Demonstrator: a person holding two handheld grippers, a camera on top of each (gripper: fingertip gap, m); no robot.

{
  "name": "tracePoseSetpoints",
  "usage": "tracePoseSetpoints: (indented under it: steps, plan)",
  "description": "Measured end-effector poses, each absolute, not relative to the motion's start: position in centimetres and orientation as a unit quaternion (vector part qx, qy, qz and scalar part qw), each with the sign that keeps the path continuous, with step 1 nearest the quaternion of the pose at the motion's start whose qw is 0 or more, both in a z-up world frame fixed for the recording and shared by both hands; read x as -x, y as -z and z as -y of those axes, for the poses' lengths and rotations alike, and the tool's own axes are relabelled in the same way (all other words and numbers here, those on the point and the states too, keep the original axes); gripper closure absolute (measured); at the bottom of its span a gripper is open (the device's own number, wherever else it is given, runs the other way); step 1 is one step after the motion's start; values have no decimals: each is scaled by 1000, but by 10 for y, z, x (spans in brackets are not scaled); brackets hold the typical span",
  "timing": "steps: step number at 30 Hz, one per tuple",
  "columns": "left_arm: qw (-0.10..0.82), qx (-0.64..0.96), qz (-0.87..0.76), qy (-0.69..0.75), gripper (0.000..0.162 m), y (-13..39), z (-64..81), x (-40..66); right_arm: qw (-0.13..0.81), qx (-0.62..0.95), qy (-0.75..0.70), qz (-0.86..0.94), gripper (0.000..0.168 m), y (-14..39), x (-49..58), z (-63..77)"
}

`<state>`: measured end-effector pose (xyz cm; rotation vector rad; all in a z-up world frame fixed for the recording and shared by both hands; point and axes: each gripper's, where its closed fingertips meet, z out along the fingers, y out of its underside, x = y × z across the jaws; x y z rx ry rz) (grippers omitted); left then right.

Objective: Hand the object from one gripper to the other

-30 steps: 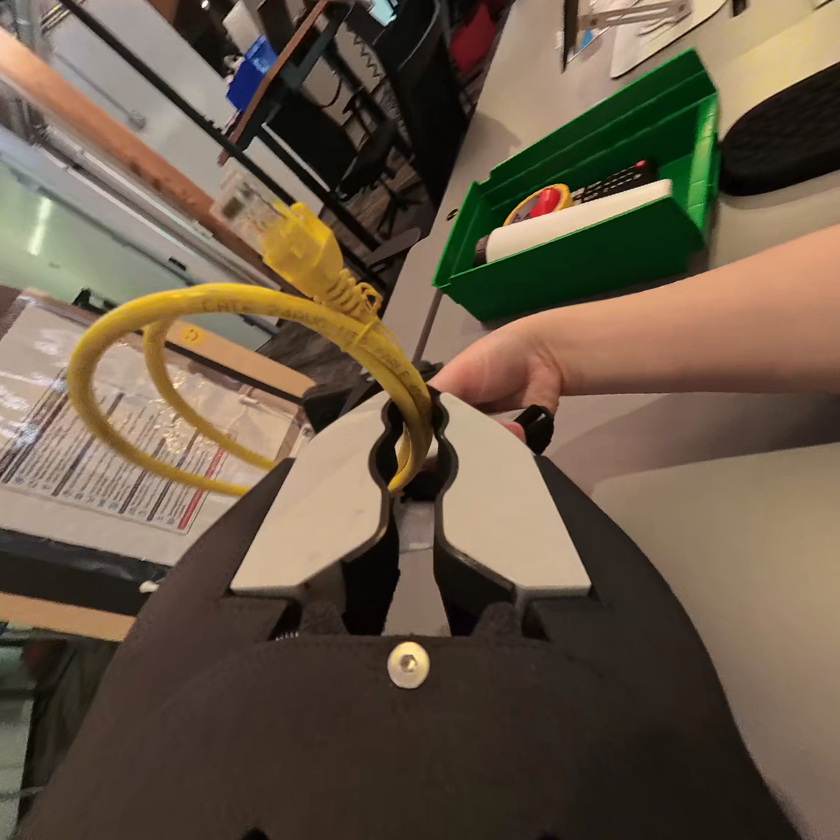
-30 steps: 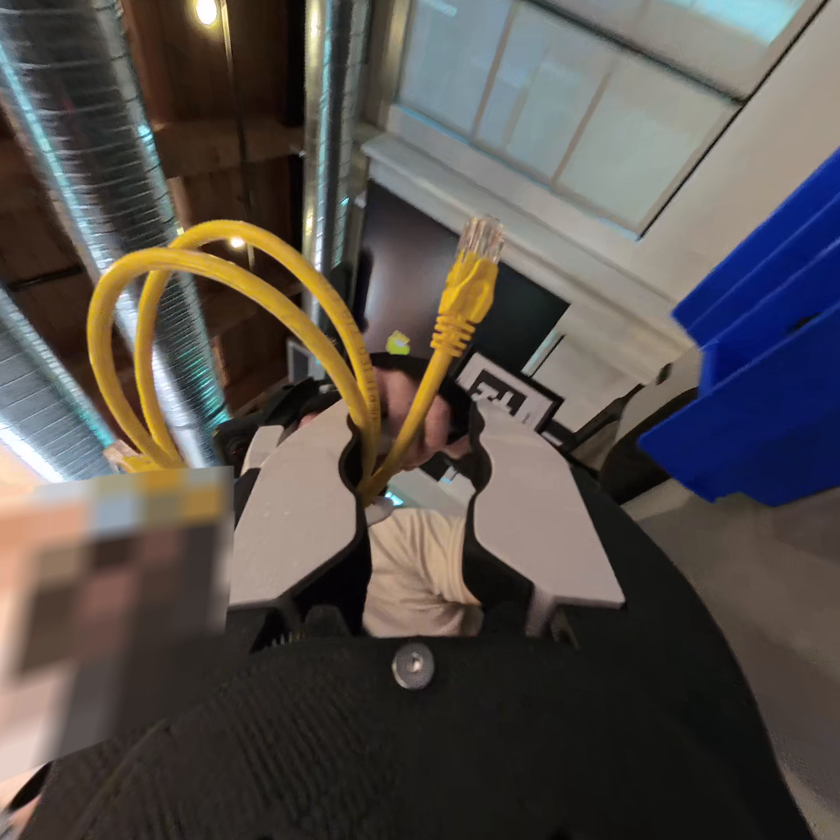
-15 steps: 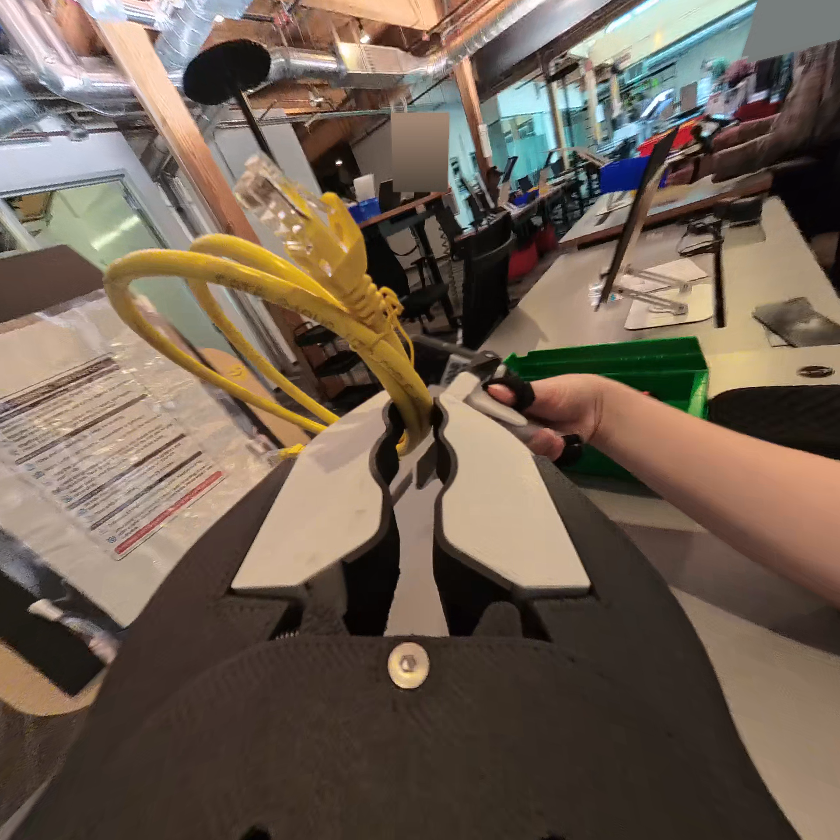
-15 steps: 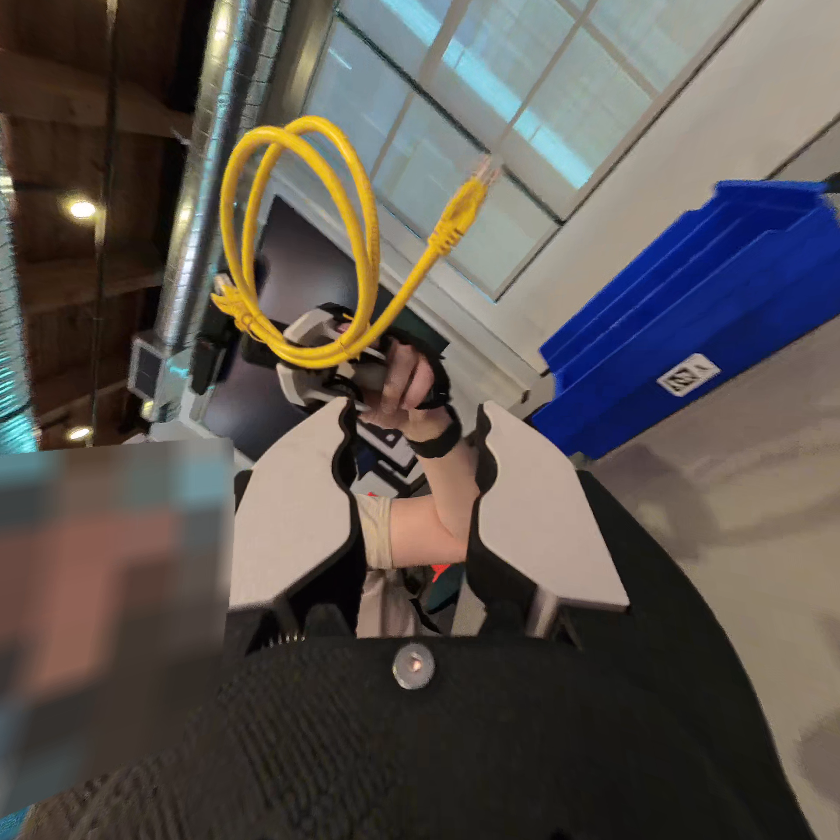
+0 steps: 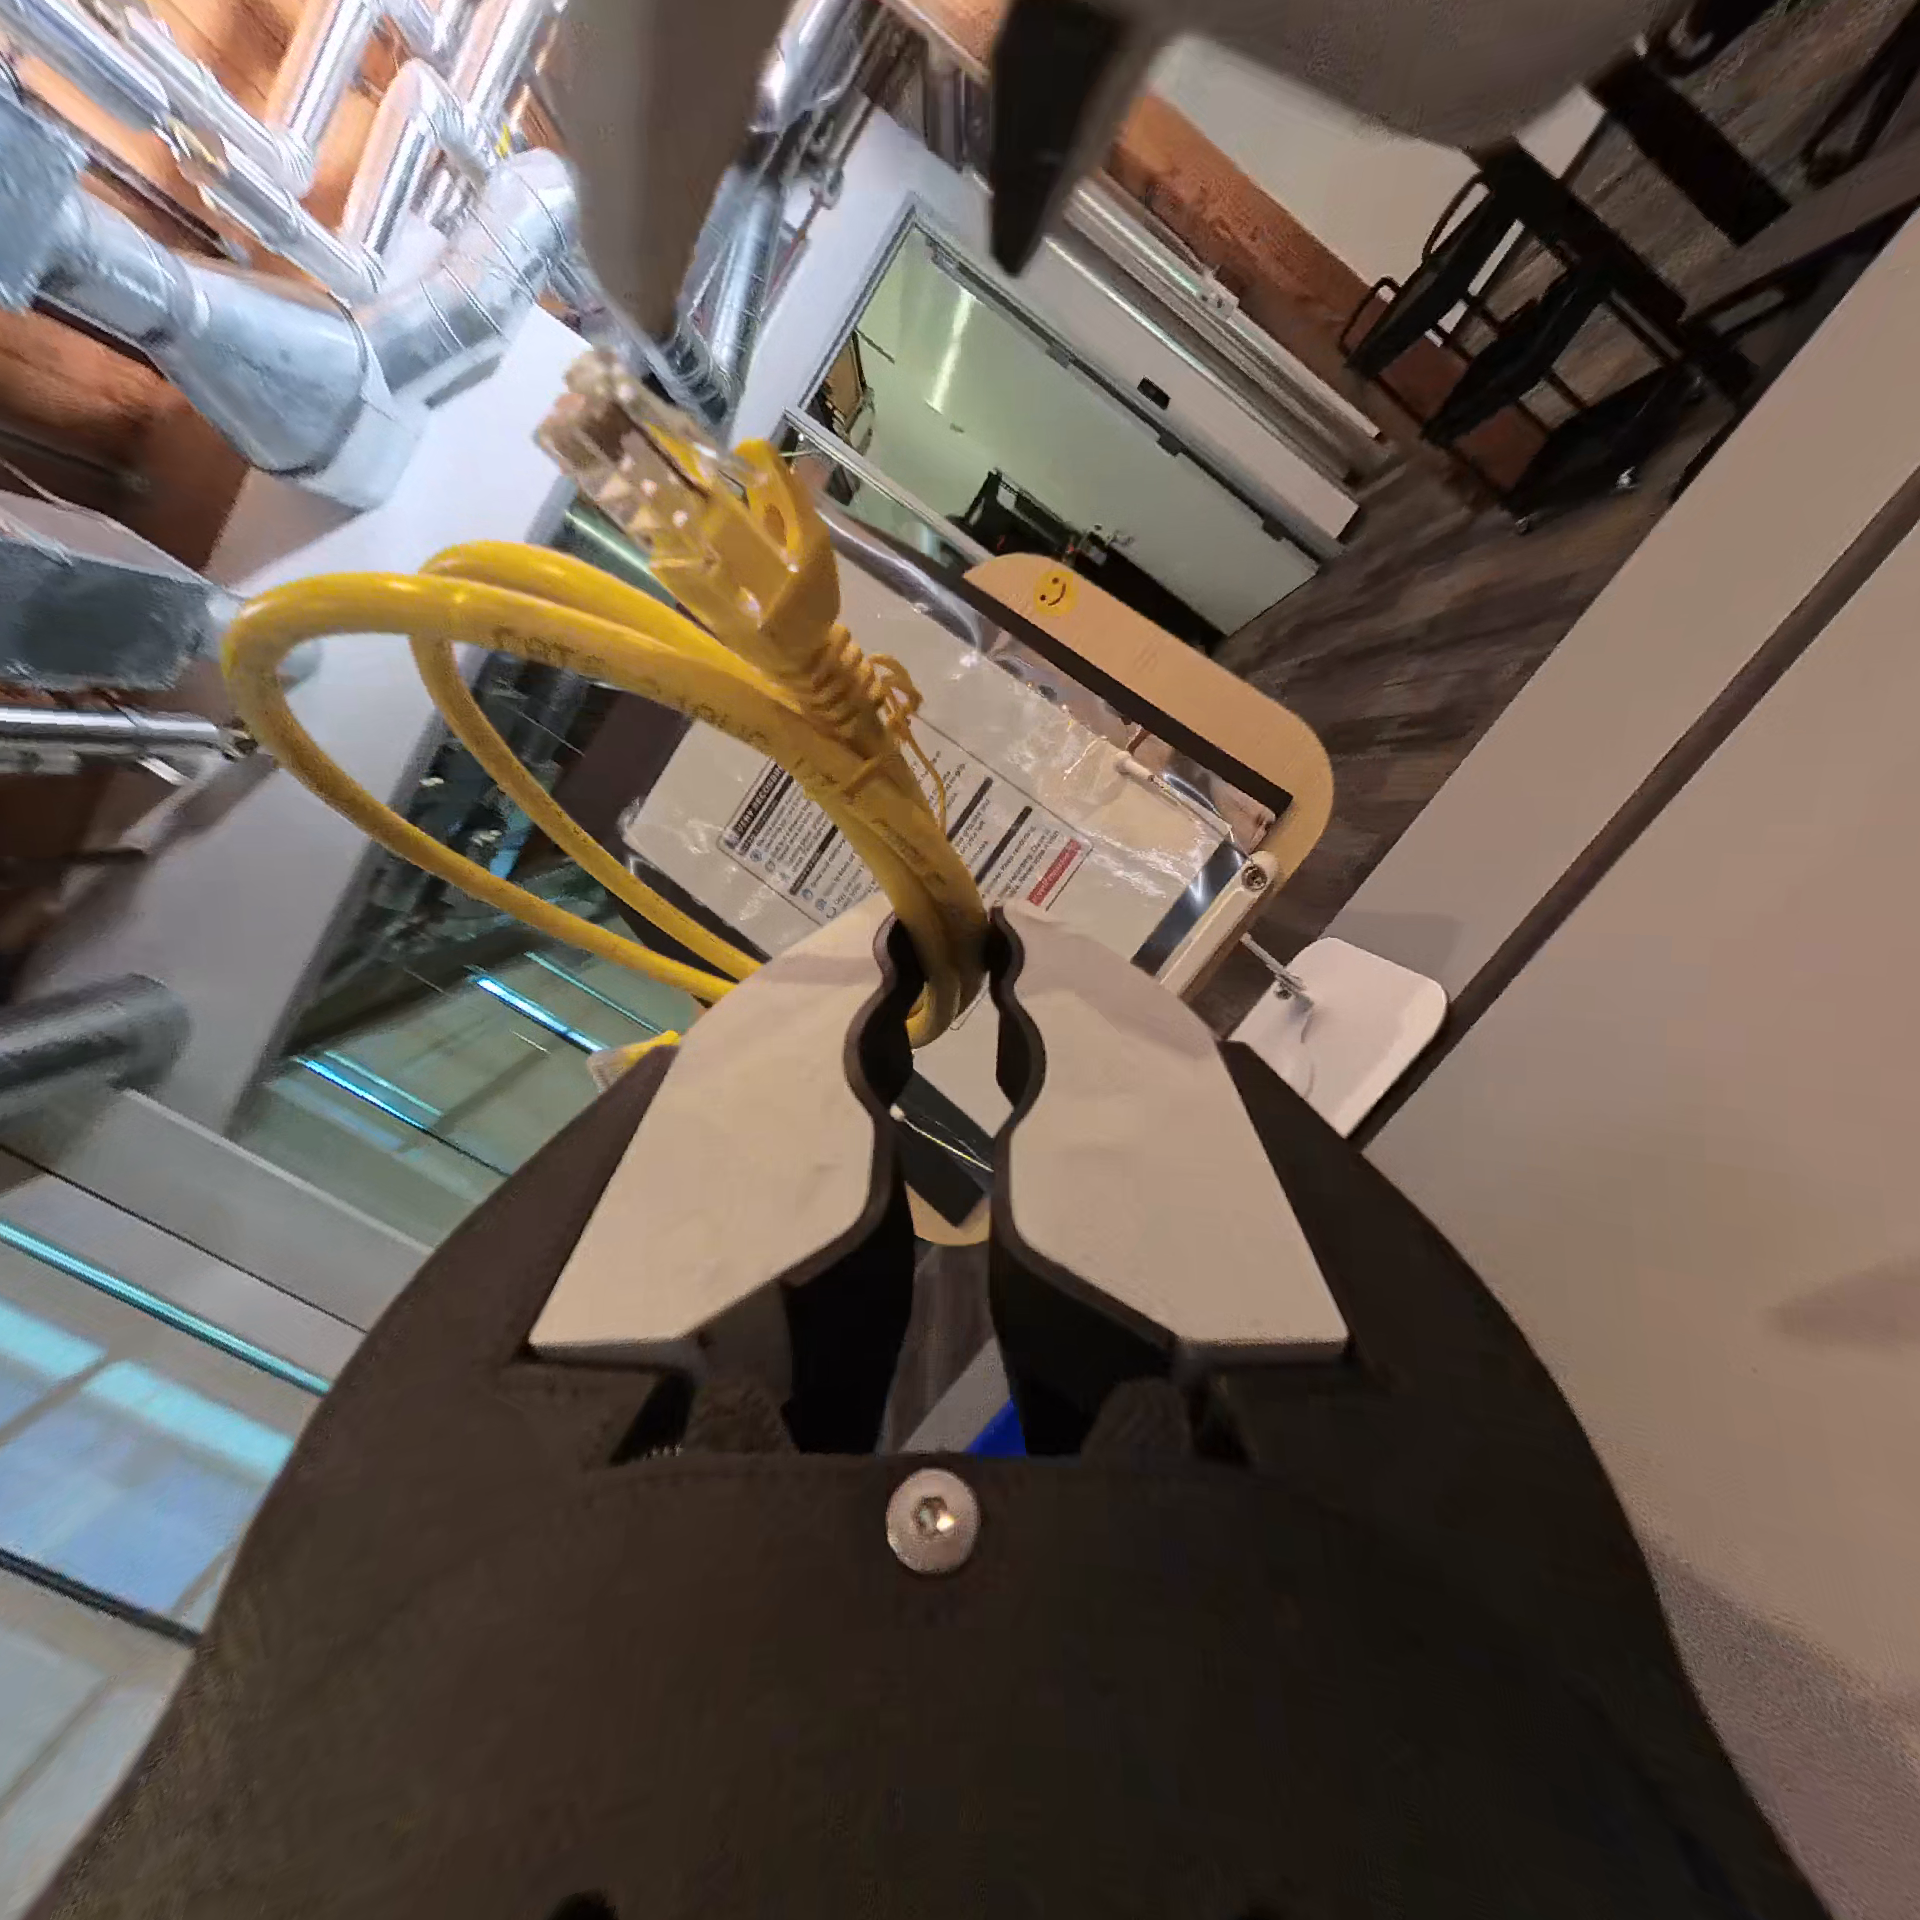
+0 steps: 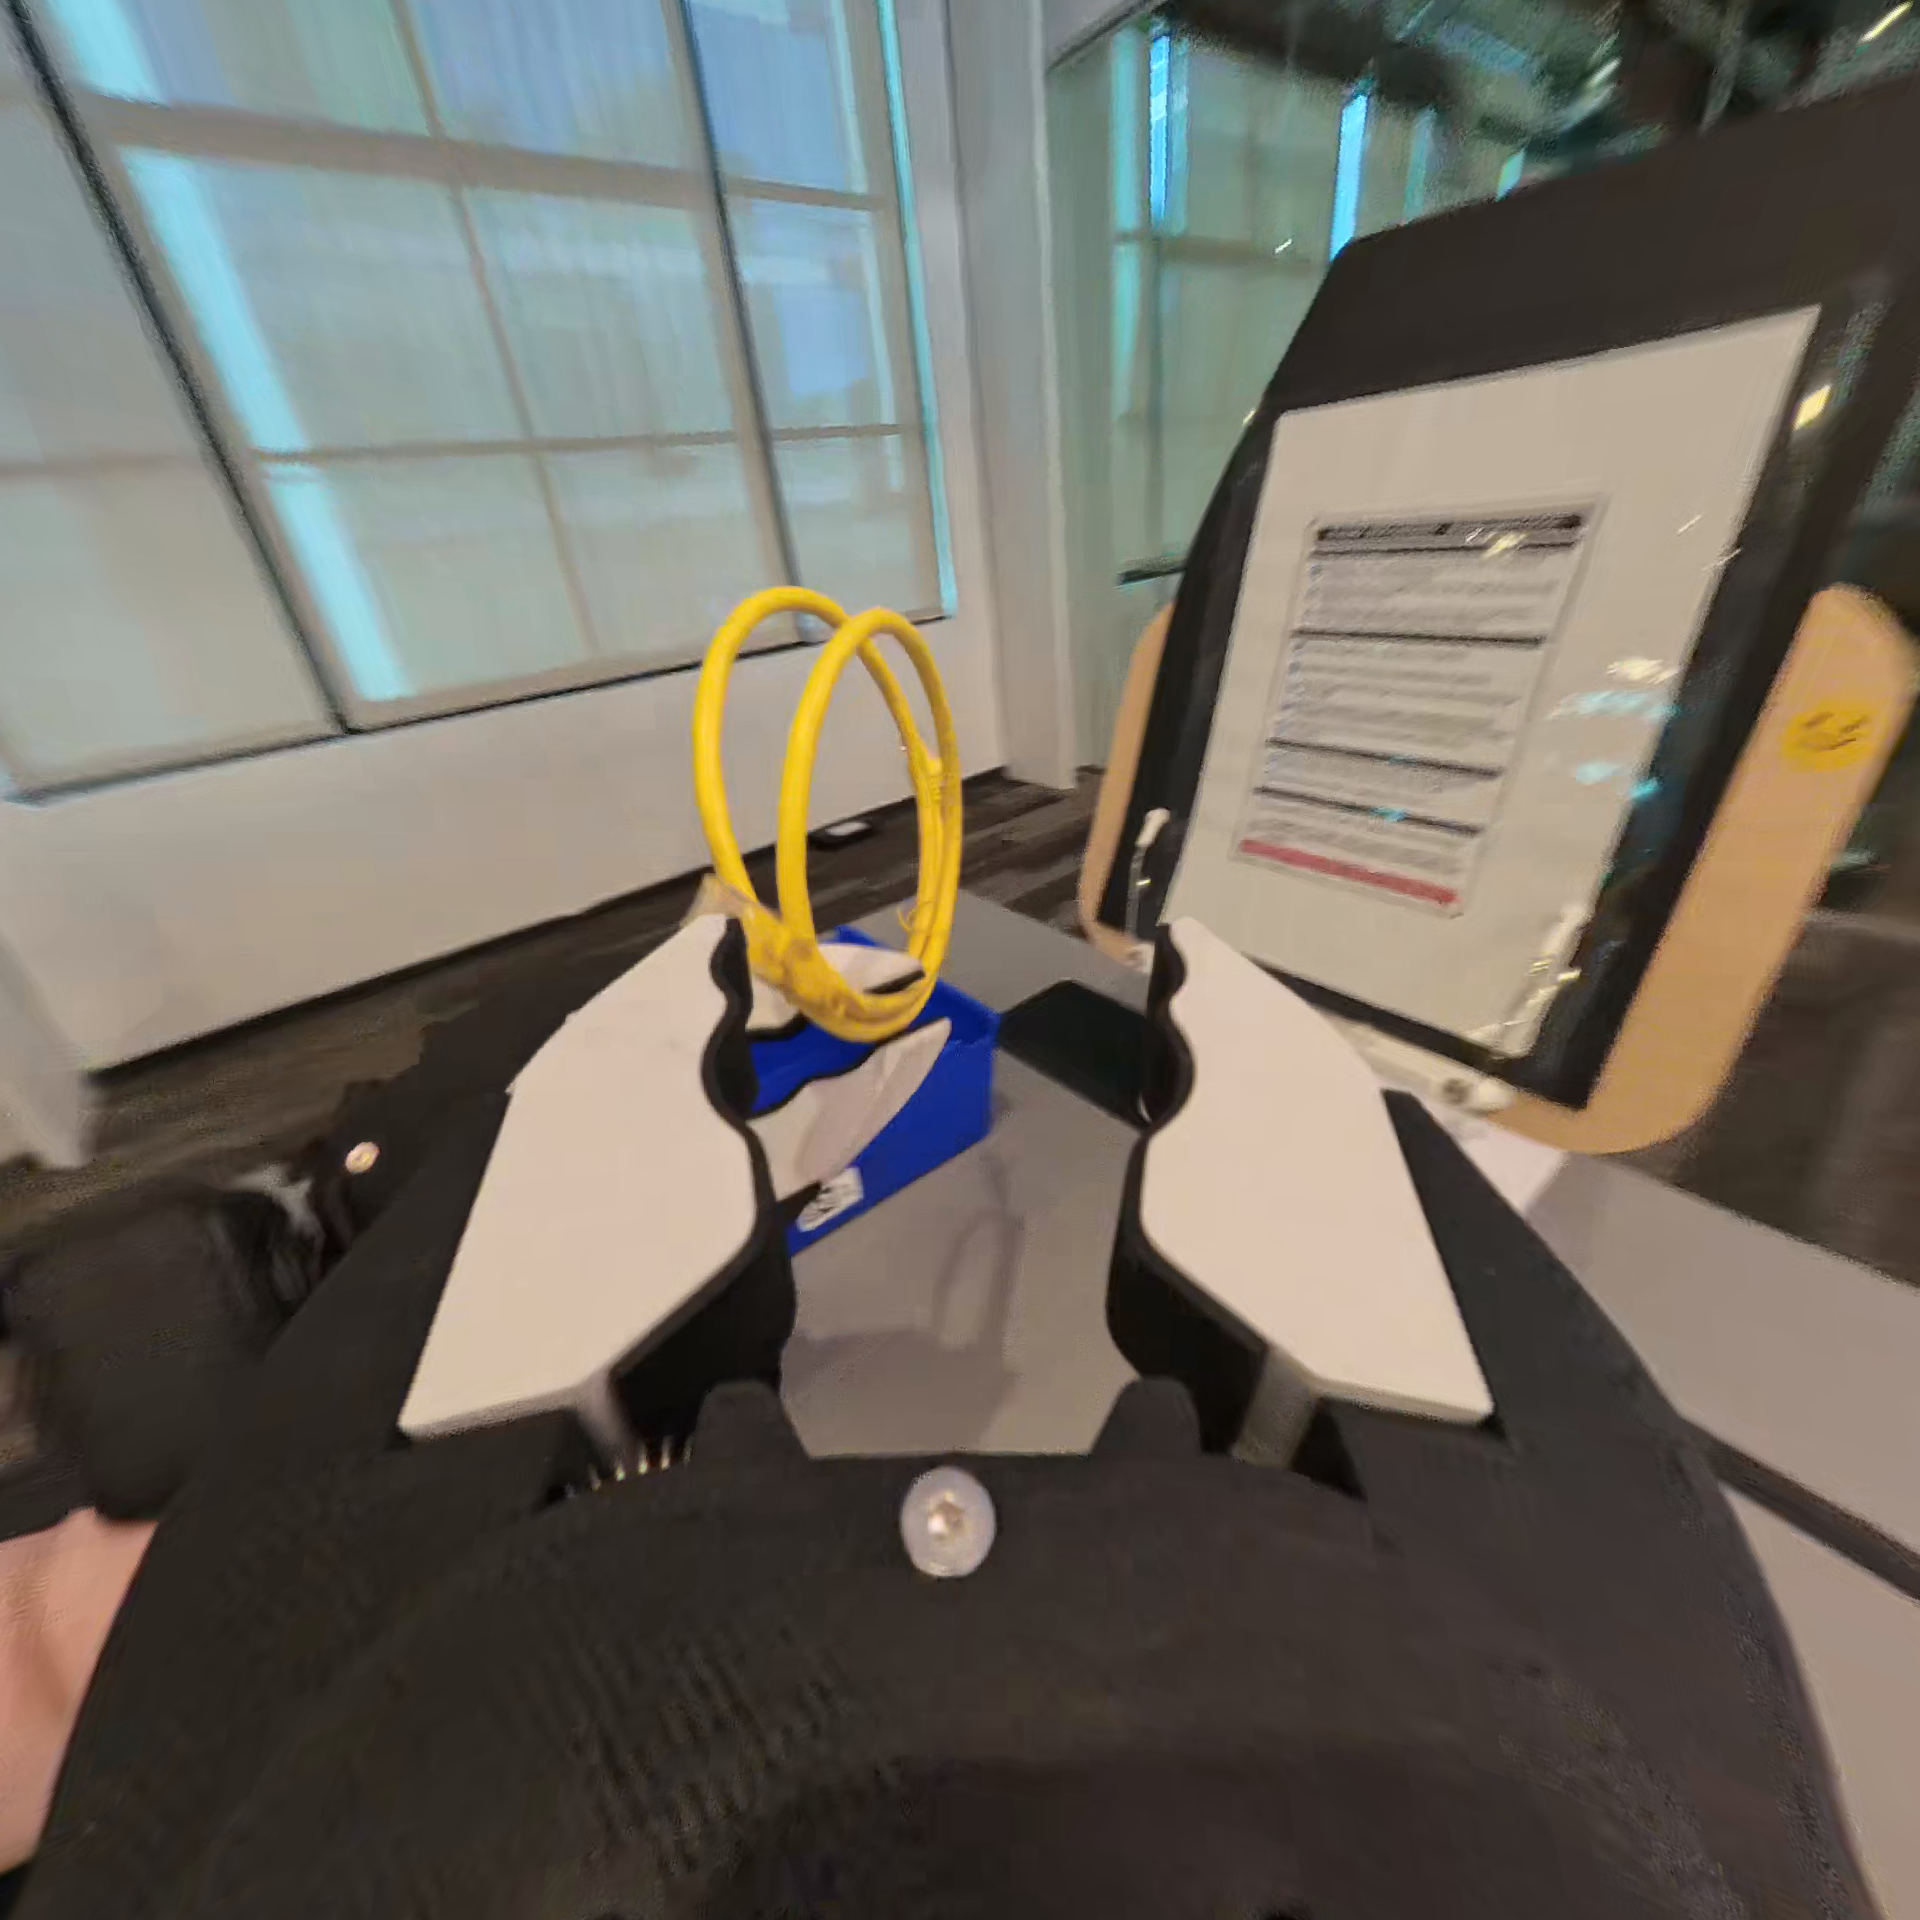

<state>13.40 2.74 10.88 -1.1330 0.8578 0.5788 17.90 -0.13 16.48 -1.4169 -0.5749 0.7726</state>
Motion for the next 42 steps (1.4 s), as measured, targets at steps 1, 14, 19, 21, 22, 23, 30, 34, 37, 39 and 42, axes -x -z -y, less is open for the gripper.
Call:
tracePoseSetpoints:
  steps: [1,14,19,21,22,23,30,34,37,39,42]
  plan:
    - [717,507,-391,-276,151,-107,-27,-138,668,626,-313,253,96,-167,-180,3]
    - [668,443,-460,-383,150,-75,-24,-173,631,692,-200,288,140,-139,-181,-1]
    - [668,427,-483,-372,149,-64,-22,-182,605,701,-256,279,162,-132,-191,-10]
    - [667,442,-486,-352,141,-64,-21,-181,608,687,-302,259,162,-135,-199,-18]
    - [664,457,-487,-337,136,-64,-20,-178,610,677,-325,253,162,-137,-204,-21]
    - [668,465,-483,-324,136,-70,-18,-175,613,662,-351,249,162,-140,-208,-22]
    - [748,553,-366,-22,133,-142,20,-130,580,560,-535,252,162,-155,-239,-10]
    - [743,575,-280,197,131,-164,22,-102,572,521,-573,269,162,-161,-250,2]
    - [707,564,-266,333,131,-169,28,-105,570,509,-576,291,162,-163,-247,10]
    - [684,565,-261,380,127,-167,29,-109,566,503,-576,307,162,-163,-241,14]
    - [682,557,-255,400,127,-168,27,-112,560,507,-570,323,162,-159,-229,15]
